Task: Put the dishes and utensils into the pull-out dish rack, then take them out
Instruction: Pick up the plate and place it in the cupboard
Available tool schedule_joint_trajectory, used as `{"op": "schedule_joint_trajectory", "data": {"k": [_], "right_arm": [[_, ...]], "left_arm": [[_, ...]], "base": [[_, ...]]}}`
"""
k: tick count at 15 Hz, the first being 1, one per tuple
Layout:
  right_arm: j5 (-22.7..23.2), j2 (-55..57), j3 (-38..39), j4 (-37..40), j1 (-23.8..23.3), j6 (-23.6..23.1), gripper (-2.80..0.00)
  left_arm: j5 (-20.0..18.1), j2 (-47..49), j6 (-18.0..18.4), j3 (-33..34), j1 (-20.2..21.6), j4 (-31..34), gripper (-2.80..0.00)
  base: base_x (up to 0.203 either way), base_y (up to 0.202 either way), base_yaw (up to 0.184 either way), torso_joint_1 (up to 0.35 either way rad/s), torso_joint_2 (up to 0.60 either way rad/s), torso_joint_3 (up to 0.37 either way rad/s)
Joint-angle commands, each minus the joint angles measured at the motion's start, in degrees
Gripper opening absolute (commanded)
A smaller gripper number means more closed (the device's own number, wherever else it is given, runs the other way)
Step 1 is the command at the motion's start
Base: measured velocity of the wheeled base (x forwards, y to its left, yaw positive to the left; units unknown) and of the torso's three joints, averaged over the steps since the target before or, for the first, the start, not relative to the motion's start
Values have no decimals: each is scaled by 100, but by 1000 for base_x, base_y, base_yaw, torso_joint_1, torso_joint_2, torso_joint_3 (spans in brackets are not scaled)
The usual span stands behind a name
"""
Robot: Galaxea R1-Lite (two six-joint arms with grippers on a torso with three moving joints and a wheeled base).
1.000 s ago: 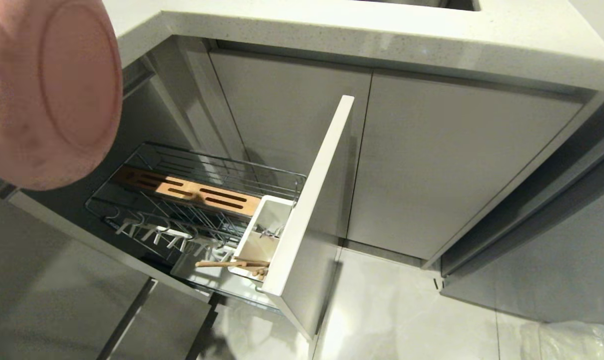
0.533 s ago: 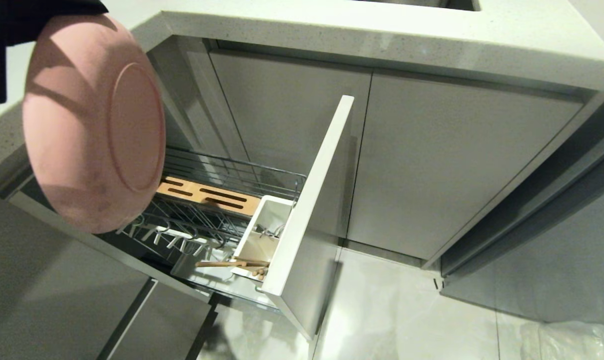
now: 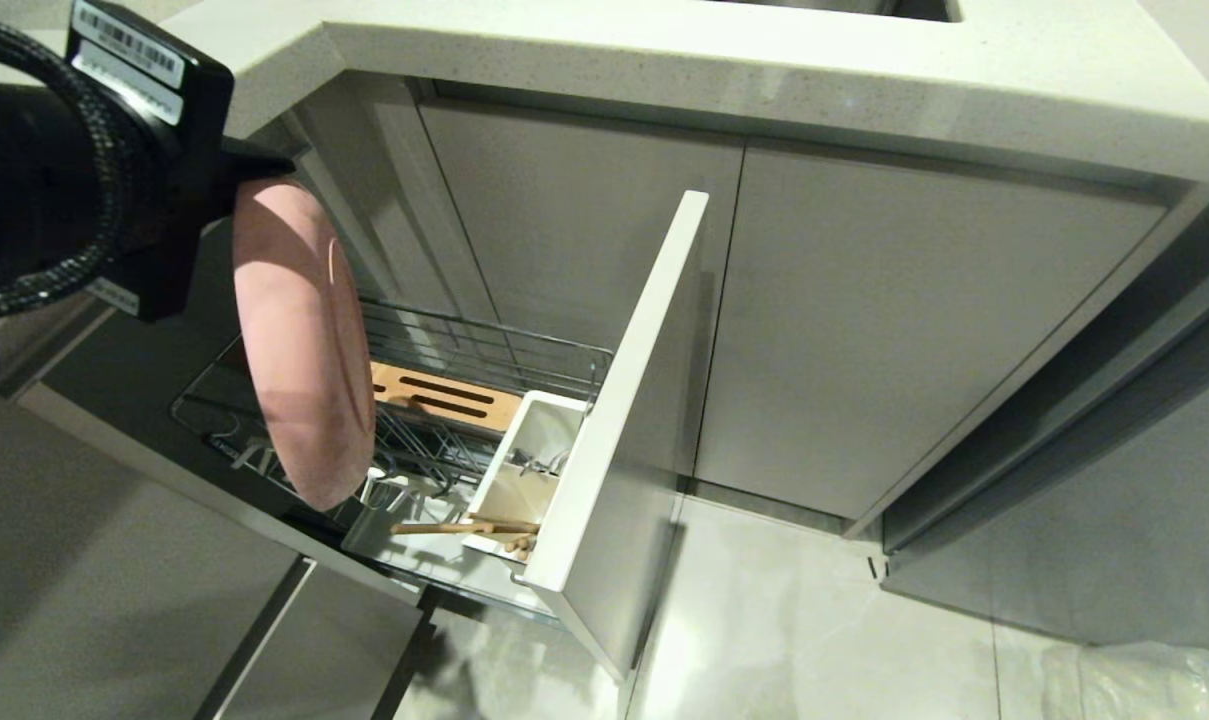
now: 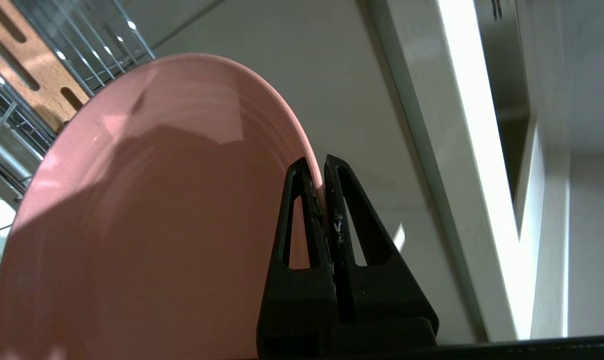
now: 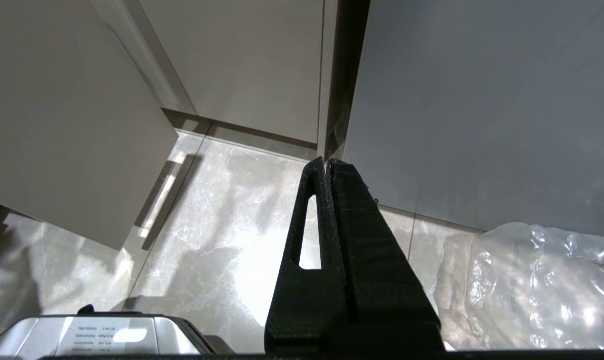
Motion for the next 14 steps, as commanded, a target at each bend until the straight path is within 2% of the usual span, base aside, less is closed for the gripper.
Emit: {"op": "schedule_joint_trajectory", "data": {"k": [1,5,7,10,12,14], "right_arm": [[0,4,0,0,0,0,-280],[0,4,0,0,0,0,-280],[0,4,0,0,0,0,-280],[0,4,0,0,0,0,-280],[0,4,0,0,0,0,-280],[0,4,0,0,0,0,-280]], "left_arm": [[29,120,-94,172,175,-228,-280],[36,430,-217,655,647,-1137,-280],[109,621,-552,660,702,-1209,-280],[572,928,-865,630,713,-1226,-280],[726,1053,-957,621,830,-1285,-280],[789,1120,-963,640,952,-1650,-280]], "base": [[0,0,0,0,0,0],[0,0,0,0,0,0],[0,0,0,0,0,0],[0,0,0,0,0,0],[0,0,0,0,0,0],[0,0,0,0,0,0]]}}
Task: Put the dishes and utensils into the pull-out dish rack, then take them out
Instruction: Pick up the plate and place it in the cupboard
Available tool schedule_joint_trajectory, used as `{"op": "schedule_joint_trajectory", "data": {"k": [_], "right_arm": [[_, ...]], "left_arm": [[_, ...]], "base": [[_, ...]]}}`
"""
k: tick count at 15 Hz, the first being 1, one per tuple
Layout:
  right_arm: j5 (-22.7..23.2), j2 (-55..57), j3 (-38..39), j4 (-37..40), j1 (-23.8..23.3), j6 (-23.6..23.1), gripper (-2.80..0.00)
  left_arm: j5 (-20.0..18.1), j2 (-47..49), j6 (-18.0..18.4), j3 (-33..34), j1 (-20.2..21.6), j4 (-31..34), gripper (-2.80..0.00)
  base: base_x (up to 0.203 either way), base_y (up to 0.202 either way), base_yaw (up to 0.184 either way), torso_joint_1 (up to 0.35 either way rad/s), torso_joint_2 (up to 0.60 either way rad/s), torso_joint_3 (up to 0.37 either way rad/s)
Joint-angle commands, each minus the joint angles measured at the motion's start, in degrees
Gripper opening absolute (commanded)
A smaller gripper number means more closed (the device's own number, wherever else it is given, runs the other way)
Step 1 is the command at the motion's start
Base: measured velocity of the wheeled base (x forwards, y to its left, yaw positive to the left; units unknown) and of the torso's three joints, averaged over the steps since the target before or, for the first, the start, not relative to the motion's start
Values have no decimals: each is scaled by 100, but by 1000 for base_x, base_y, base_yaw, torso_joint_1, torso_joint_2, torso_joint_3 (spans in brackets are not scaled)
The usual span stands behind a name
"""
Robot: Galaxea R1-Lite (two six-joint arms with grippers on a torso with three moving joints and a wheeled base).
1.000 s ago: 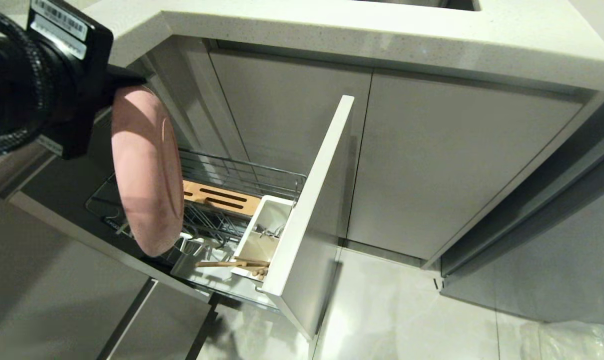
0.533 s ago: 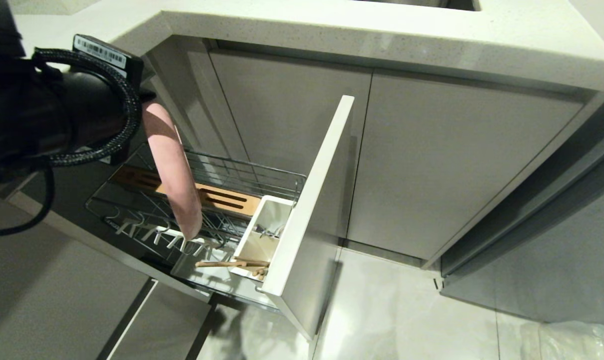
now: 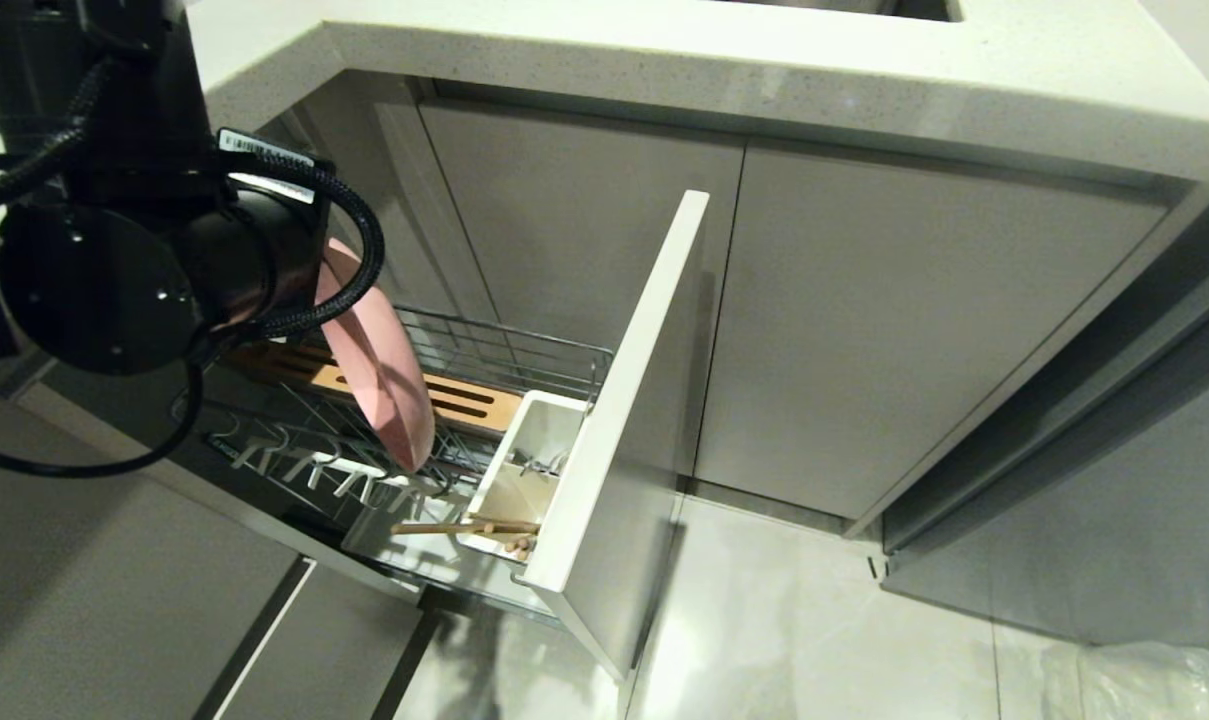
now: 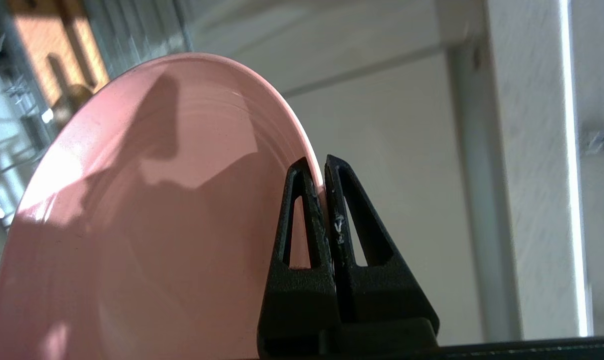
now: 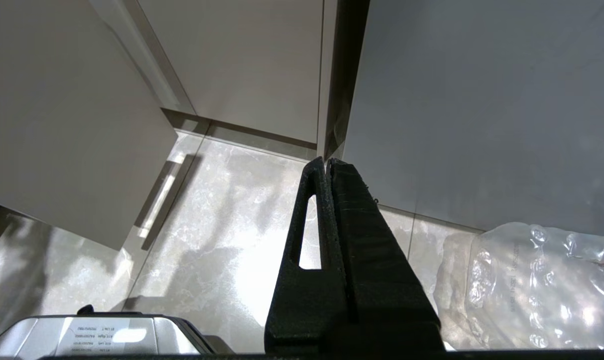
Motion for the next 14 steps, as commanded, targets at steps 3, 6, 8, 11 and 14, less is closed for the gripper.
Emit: {"op": "schedule_joint_trajectory", "data": {"k": [3,6,8,11,14], "right_arm": [[0,5,0,0,0,0,-280],[0,5,0,0,0,0,-280],[0,5,0,0,0,0,-280],[0,5,0,0,0,0,-280],[0,5,0,0,0,0,-280]], "left_arm": [[327,222,-40,13,111,-217,-280],[682,337,-68,21,113,-298,-280],[723,355,-209,22,113,-312,-280],[752,444,-428,22,113,-313,-280],[759,506,-620,30,122,-321,-280]], "base": [[0,0,0,0,0,0],[0,0,0,0,0,0],[0,0,0,0,0,0],[0,0,0,0,0,0],[0,0,0,0,0,0]]}}
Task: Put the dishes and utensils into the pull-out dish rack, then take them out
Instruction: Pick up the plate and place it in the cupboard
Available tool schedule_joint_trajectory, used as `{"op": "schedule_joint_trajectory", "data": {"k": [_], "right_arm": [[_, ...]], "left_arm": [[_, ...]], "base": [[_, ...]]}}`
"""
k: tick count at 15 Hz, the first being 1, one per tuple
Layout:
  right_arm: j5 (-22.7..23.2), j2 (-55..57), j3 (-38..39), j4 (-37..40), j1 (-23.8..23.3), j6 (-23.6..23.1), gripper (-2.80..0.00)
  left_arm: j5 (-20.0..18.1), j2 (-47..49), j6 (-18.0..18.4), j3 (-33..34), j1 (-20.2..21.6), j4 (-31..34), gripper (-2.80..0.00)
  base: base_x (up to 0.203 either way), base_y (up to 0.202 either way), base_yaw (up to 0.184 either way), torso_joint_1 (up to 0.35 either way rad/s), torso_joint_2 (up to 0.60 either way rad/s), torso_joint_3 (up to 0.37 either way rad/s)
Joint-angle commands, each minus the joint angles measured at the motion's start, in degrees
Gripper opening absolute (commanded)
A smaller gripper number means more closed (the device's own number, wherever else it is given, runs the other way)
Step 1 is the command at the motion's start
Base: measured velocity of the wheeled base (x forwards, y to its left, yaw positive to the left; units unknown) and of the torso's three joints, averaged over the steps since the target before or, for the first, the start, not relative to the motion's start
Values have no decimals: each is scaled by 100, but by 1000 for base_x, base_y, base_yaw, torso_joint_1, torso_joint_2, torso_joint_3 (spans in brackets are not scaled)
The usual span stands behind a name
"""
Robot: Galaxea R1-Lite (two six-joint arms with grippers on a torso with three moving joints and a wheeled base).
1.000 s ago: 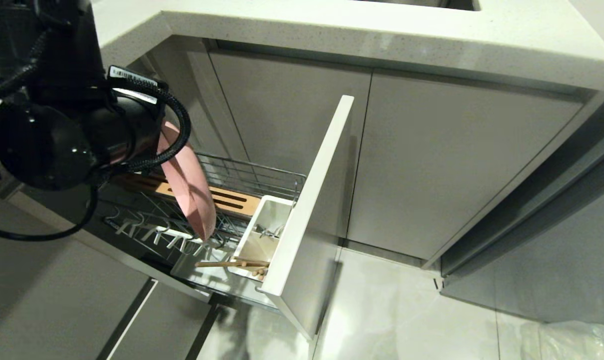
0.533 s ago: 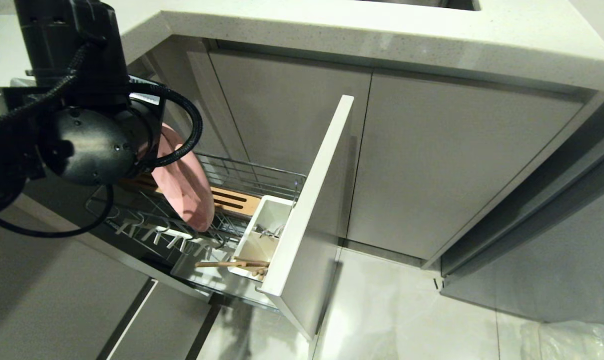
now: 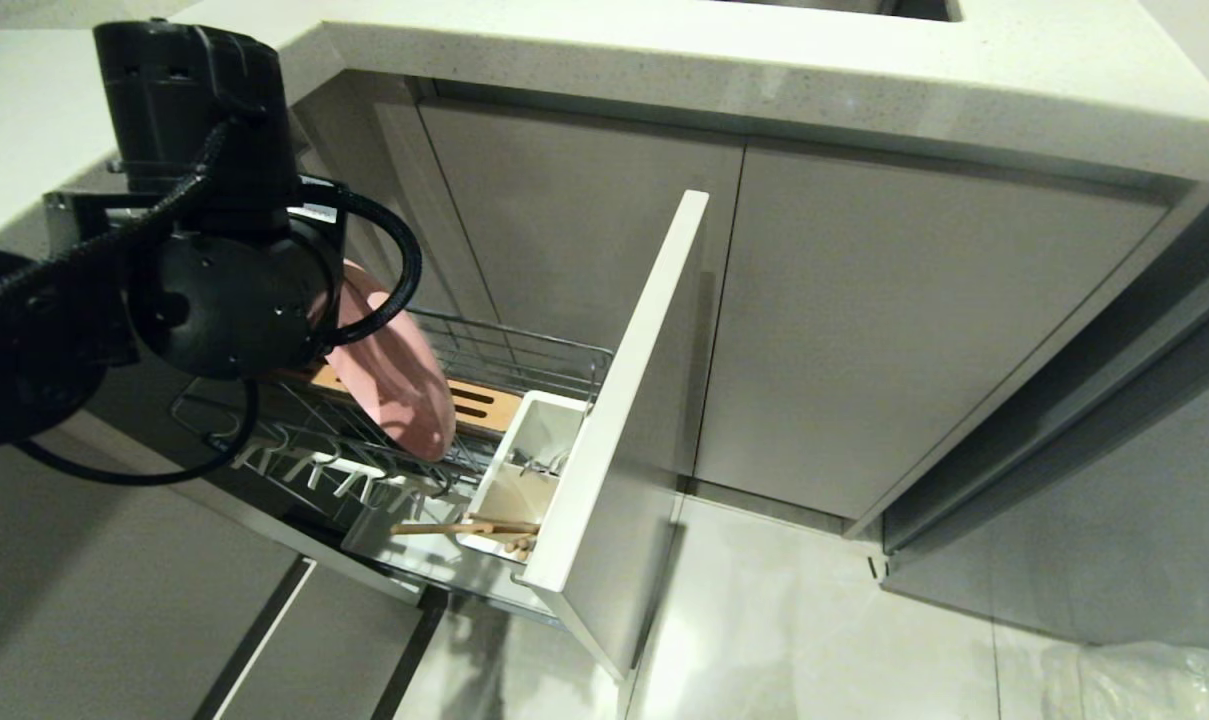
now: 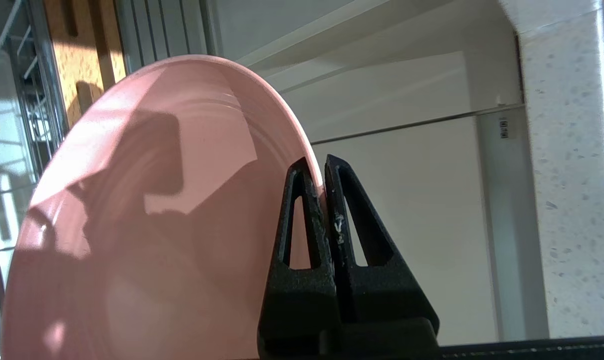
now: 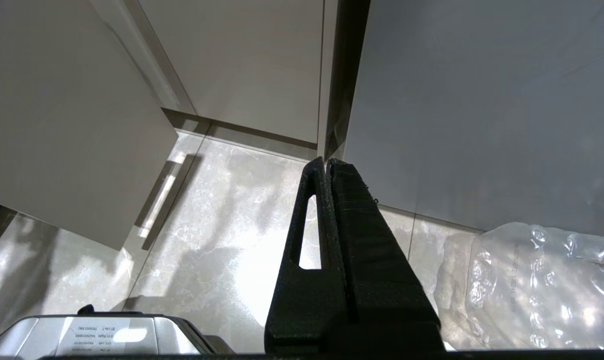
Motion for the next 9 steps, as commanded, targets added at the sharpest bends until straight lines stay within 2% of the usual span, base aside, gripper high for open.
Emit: {"op": "schedule_joint_trajectory", "data": {"k": [1,9], "right_arm": [[0,5,0,0,0,0,-280],[0,5,0,0,0,0,-280]], "left_arm": [[32,61,-74,0,10,-4,-280],[308,296,-113,9,60,5,-280]], "base": [[0,0,0,0,0,0],[0,0,0,0,0,0]]}}
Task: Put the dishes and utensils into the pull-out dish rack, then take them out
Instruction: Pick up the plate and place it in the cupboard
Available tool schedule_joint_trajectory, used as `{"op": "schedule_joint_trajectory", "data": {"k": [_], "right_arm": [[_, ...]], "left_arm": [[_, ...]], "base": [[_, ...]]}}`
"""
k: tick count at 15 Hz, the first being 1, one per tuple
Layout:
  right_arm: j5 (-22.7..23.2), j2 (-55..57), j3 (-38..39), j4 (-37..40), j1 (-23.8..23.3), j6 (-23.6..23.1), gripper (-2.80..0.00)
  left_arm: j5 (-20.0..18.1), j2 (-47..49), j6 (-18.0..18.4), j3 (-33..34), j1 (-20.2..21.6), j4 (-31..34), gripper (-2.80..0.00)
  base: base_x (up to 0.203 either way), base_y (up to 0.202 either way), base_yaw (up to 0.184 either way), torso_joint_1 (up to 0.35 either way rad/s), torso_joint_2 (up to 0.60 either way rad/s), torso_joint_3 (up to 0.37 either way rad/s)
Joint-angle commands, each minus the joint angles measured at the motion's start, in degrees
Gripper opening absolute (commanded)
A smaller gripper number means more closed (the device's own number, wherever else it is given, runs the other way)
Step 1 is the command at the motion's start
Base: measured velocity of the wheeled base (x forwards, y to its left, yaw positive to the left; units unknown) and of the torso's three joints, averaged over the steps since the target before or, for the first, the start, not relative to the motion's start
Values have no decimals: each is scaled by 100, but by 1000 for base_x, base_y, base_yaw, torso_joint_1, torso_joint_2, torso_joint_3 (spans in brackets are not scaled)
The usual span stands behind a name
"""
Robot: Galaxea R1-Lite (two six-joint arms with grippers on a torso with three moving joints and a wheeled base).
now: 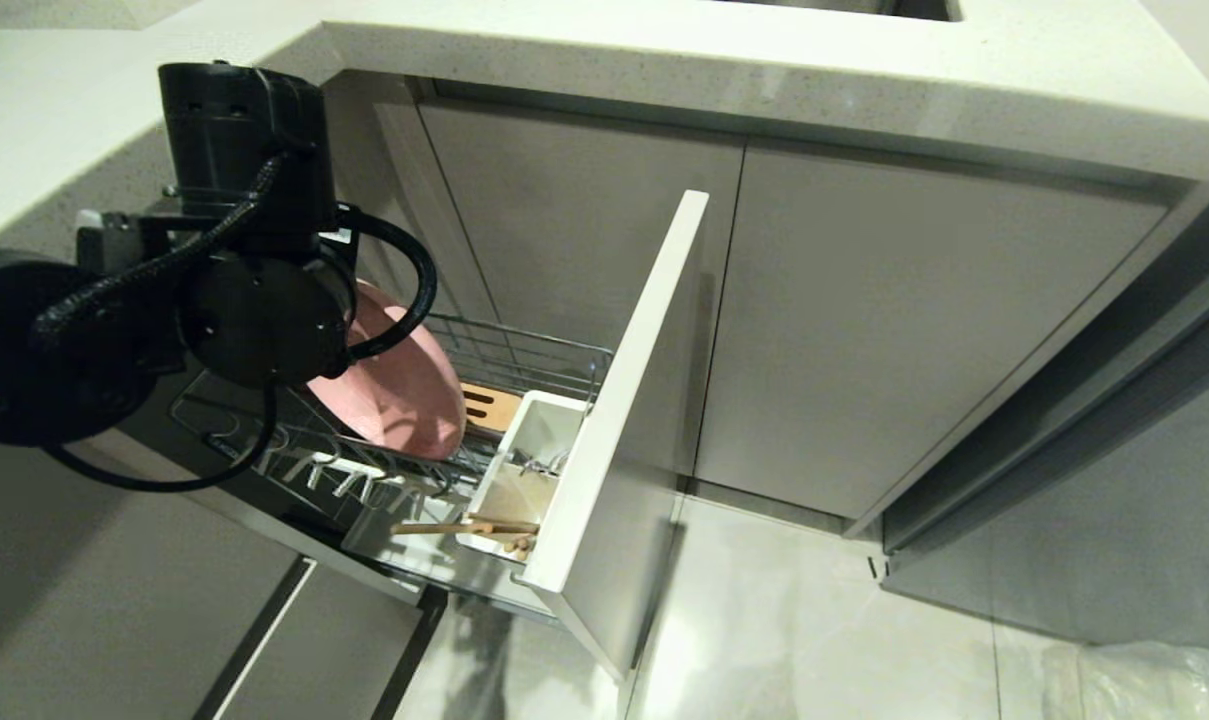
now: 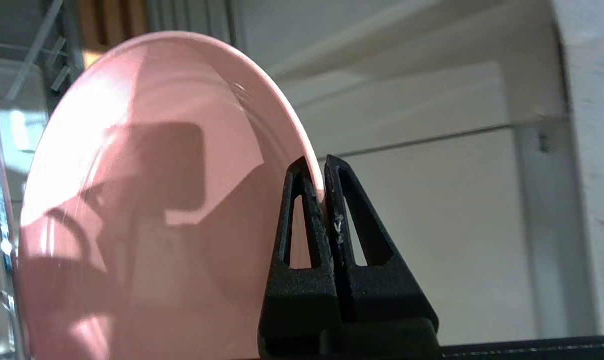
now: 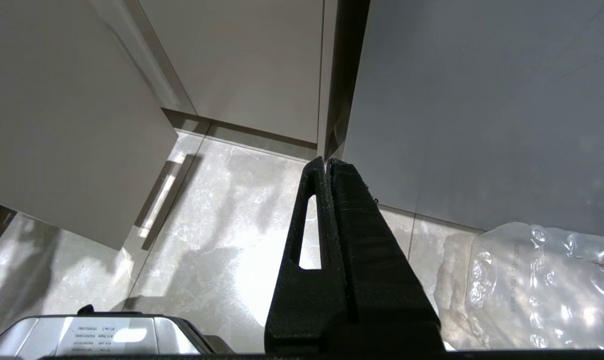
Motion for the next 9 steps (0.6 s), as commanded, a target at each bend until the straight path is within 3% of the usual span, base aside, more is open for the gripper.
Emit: {"op": "schedule_joint_trajectory", "data": {"k": [1,9], "right_arm": [[0,2,0,0,0,1,-280],[0,2,0,0,0,1,-280]], "left_arm": [[63,67,-48,-2,4,-3,-280],[120,225,-39,121,30,46,-280]], "base": [[0,0,0,0,0,0],[0,0,0,0,0,0]]}}
